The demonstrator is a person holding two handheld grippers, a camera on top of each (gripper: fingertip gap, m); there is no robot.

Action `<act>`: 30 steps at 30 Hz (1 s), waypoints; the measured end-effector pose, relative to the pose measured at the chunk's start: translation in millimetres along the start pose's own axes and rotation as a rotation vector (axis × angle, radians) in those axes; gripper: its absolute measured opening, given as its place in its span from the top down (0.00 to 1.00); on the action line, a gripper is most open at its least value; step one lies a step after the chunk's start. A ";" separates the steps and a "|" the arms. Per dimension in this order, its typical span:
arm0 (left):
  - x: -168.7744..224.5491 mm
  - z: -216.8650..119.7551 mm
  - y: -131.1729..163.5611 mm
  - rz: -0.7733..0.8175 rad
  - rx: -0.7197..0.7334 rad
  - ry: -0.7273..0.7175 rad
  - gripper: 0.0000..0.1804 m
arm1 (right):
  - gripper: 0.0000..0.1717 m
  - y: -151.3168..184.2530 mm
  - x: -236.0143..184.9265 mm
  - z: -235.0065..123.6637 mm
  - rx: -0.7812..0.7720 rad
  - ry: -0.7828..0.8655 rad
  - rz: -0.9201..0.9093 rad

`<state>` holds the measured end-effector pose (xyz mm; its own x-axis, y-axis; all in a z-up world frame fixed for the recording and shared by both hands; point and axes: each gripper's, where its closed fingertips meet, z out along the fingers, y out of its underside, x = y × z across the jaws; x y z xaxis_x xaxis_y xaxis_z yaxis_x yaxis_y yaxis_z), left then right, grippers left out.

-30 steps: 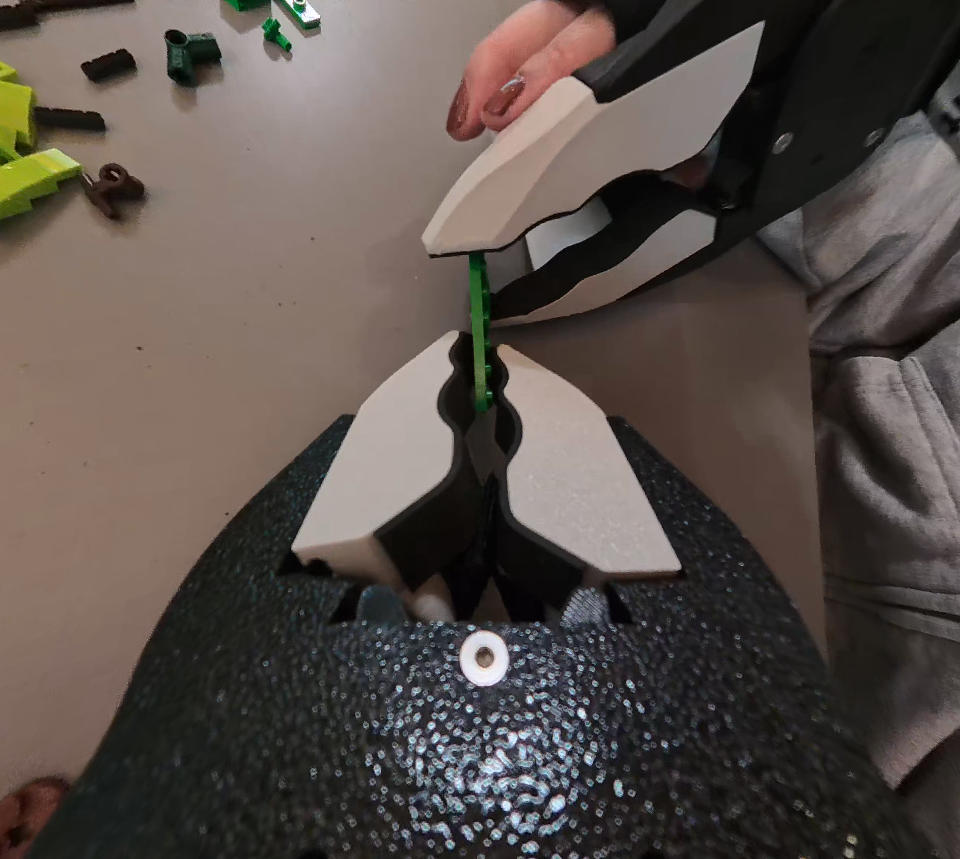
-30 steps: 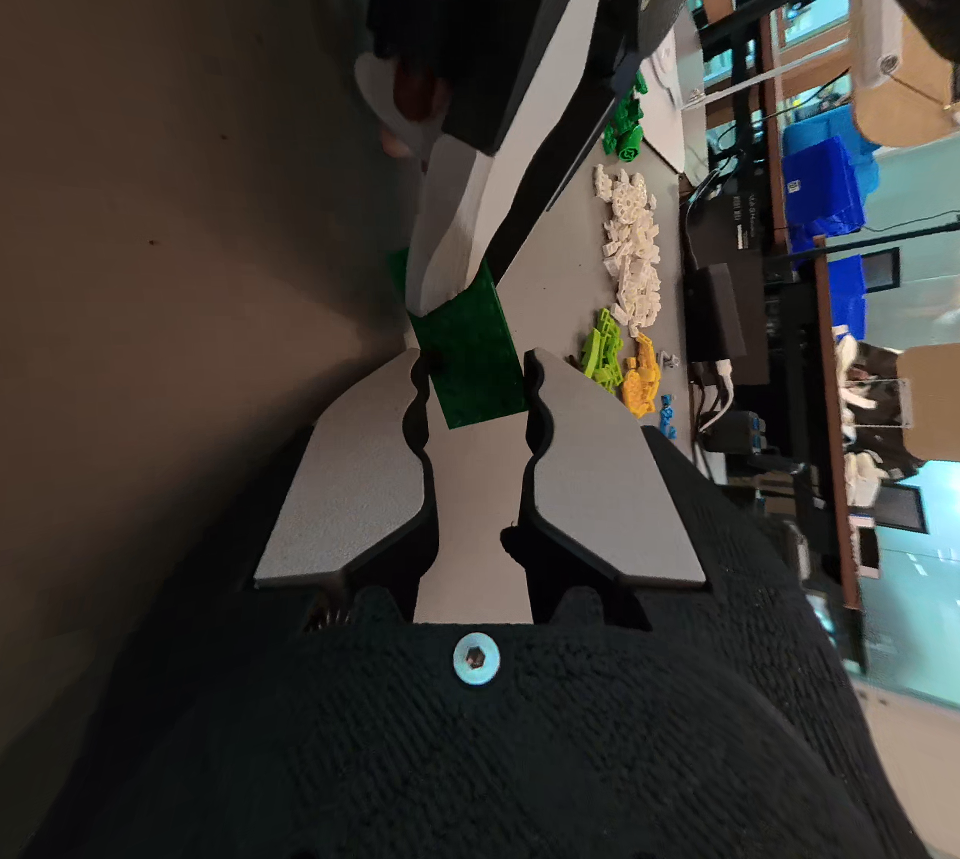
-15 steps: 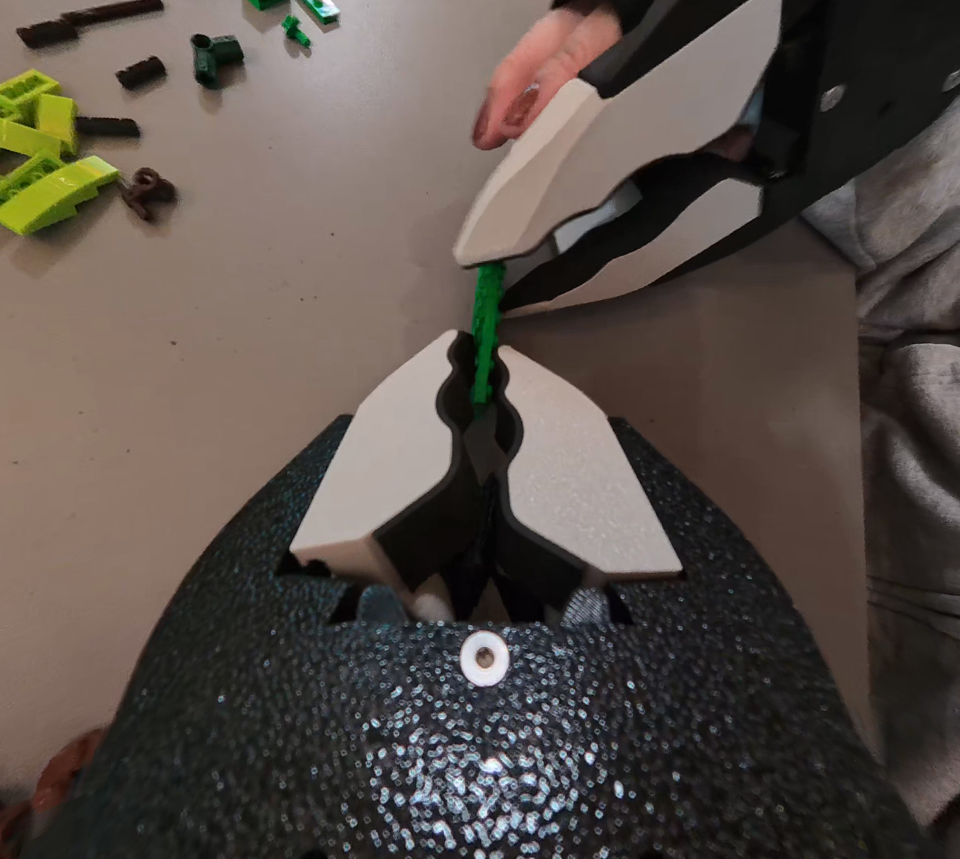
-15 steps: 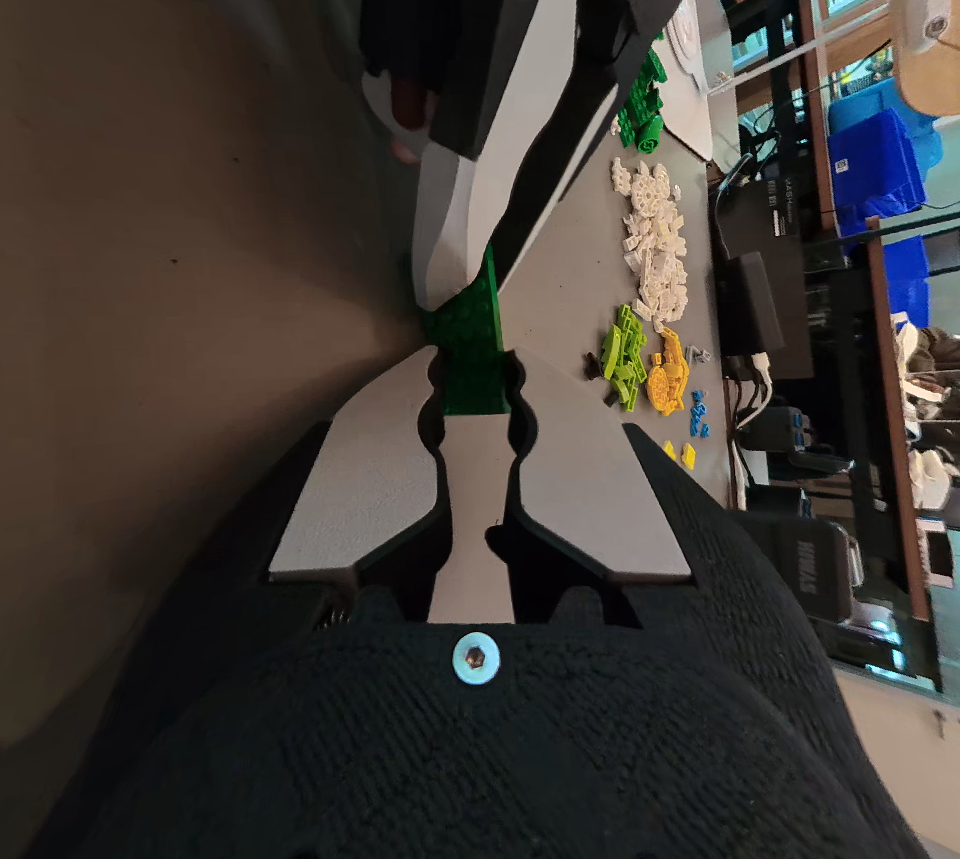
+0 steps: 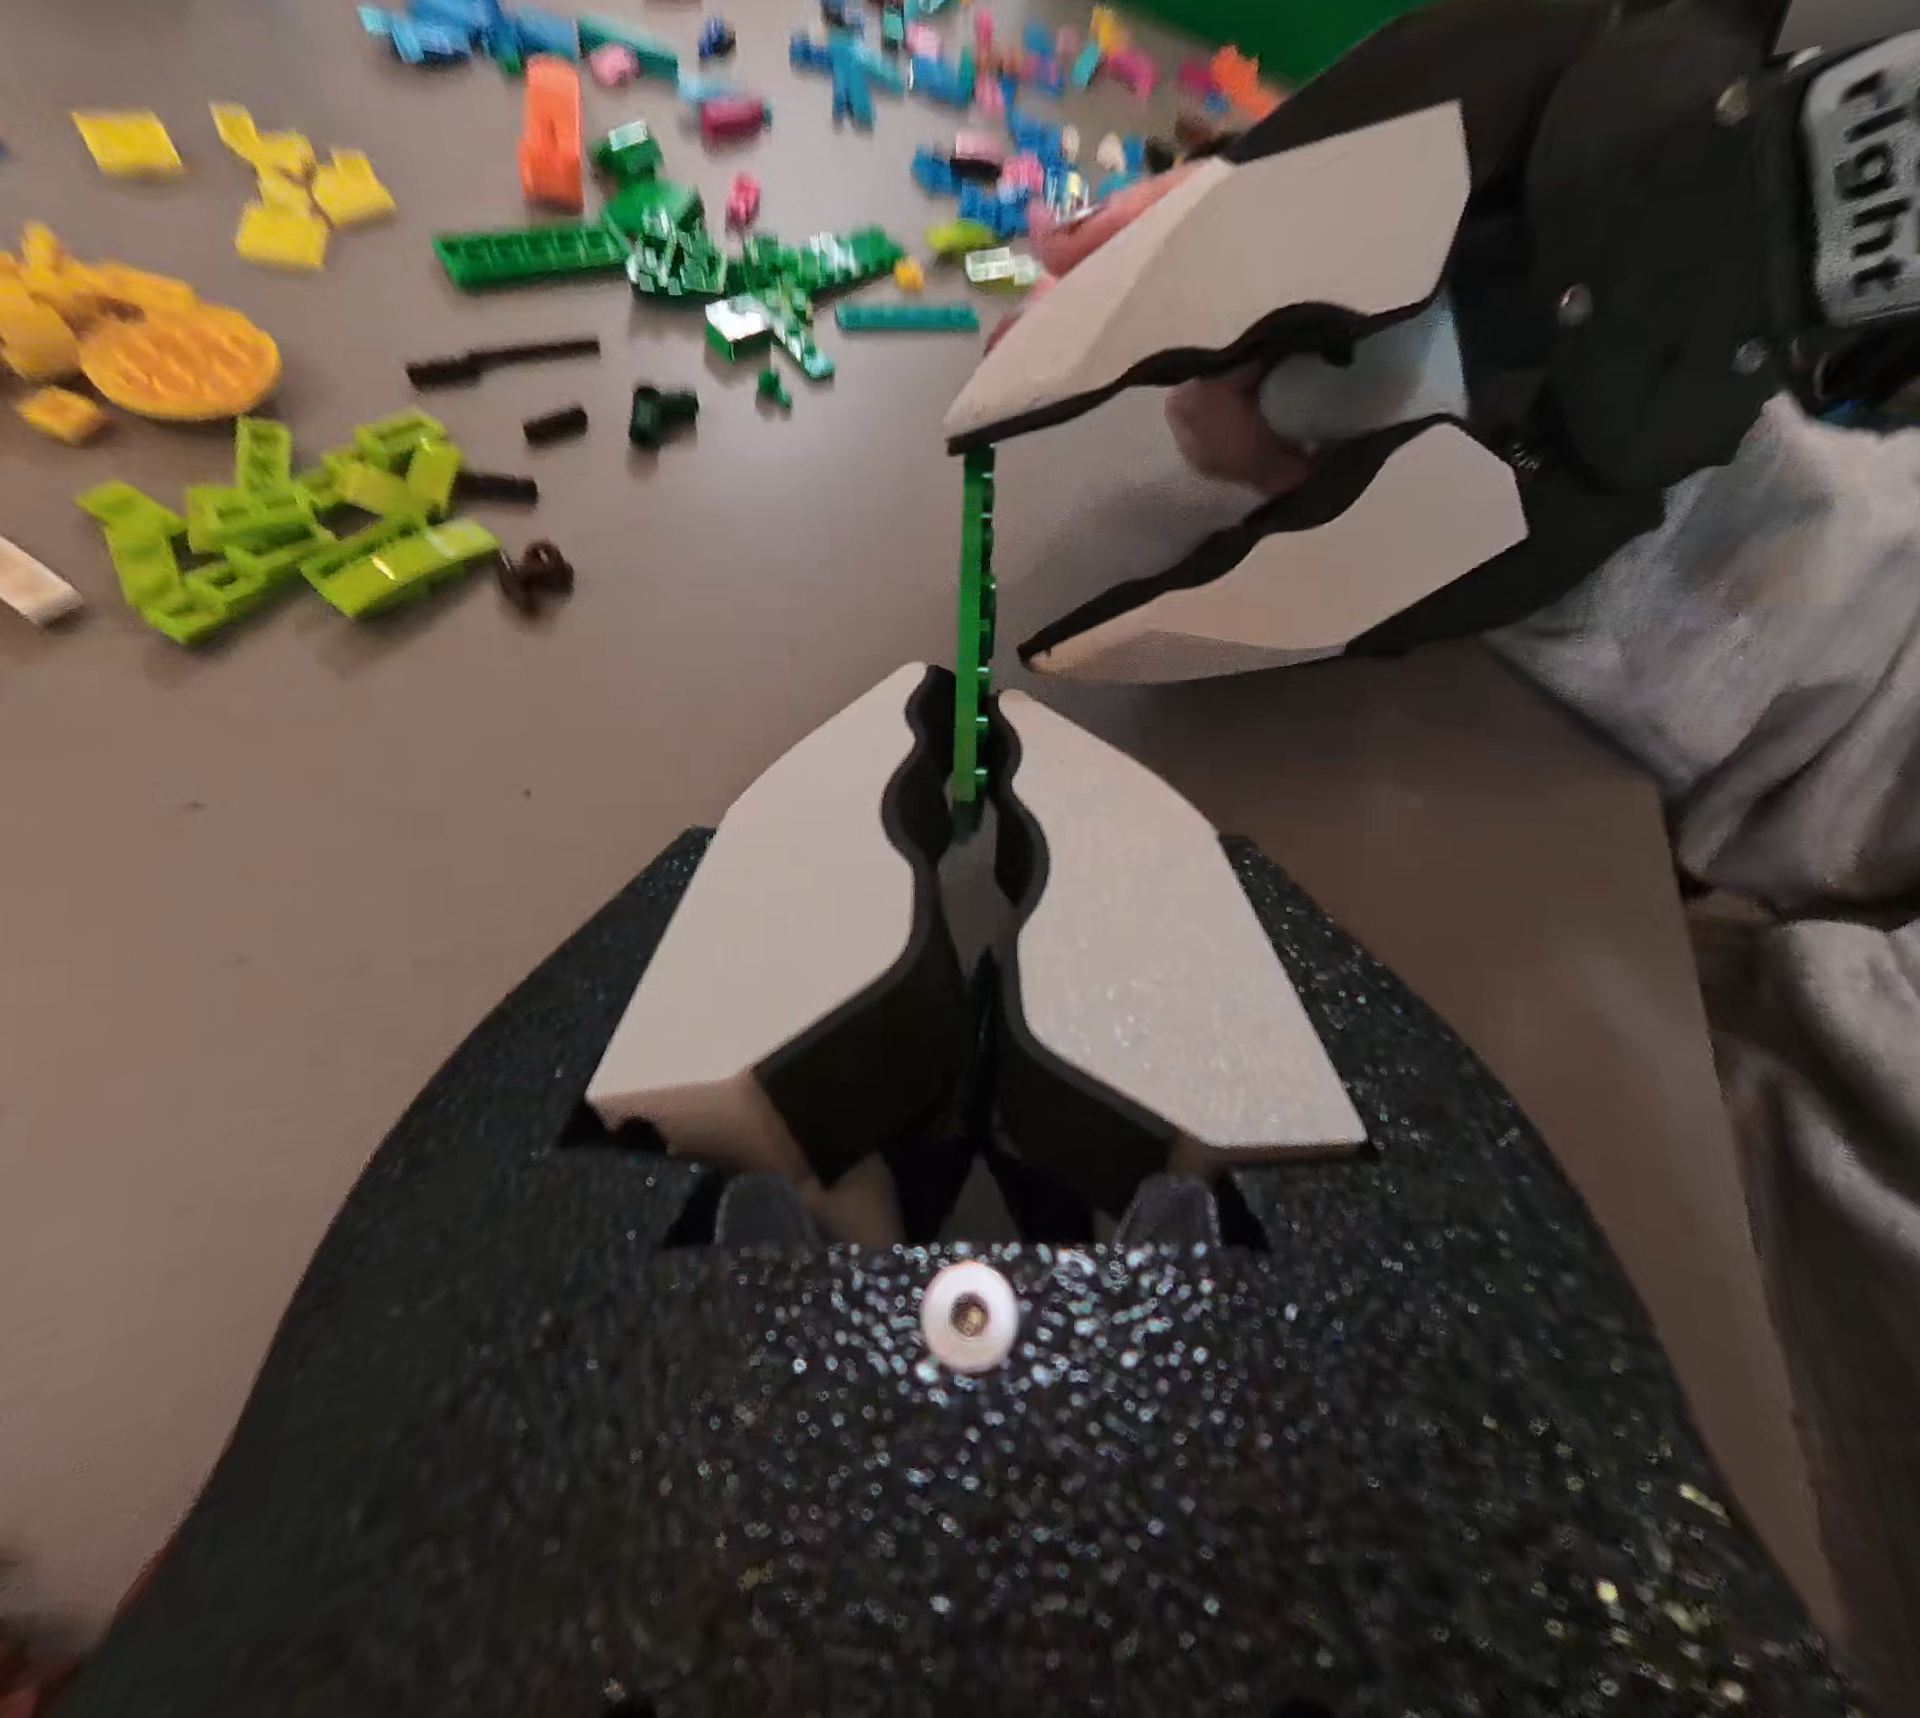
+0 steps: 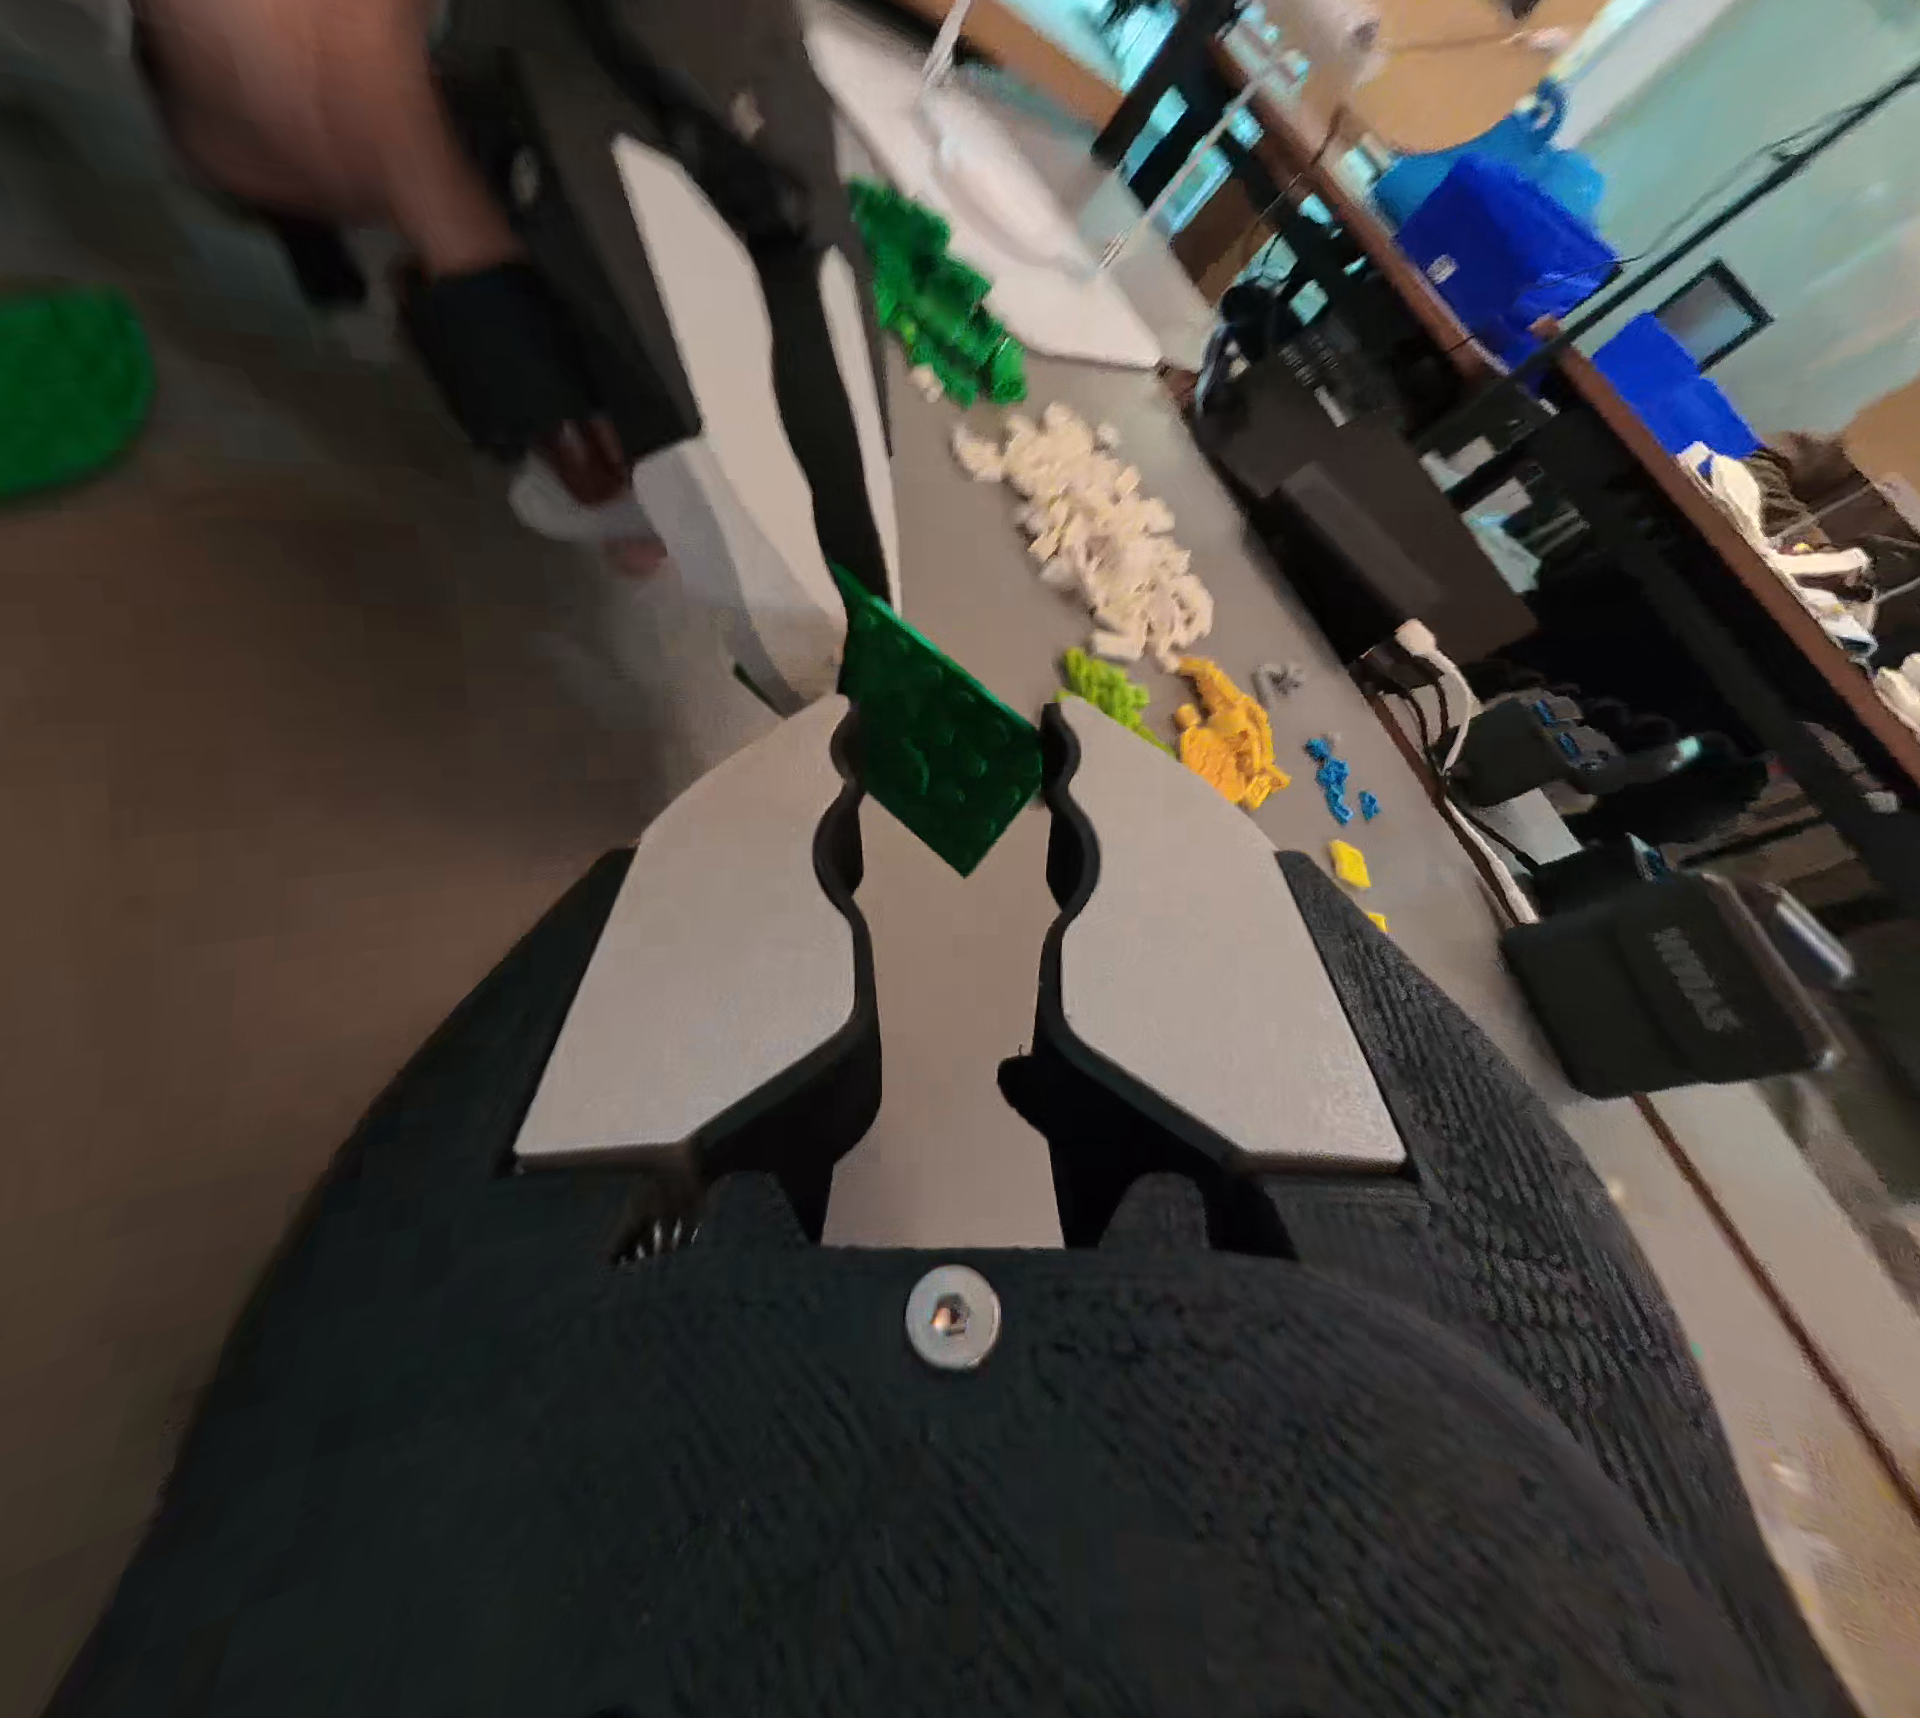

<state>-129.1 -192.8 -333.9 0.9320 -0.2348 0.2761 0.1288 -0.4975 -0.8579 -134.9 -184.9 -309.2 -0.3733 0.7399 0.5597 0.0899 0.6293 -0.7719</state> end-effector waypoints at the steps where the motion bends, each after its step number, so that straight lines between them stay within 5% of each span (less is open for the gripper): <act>1: 1.2 -1.4 -6.4 0.006 0.042 -0.006 0.98 | 0.81 -7.0 4.2 -2.2 0.037 0.015 0.039; 20: 0.6 -27.3 -55.1 0.165 0.442 -0.320 0.98 | 0.77 -40.3 39.1 -21.2 0.212 0.330 -0.012; 30: 5.2 -24.4 -53.6 0.189 0.432 -0.306 0.98 | 0.78 -35.5 41.0 -18.6 0.201 0.324 0.033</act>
<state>-139.4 -187.7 -275.9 0.9999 -0.0020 0.0170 0.0168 -0.0681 -0.9975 -136.2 -172.5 -253.3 -0.0591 0.8160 0.5750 -0.0984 0.5684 -0.8168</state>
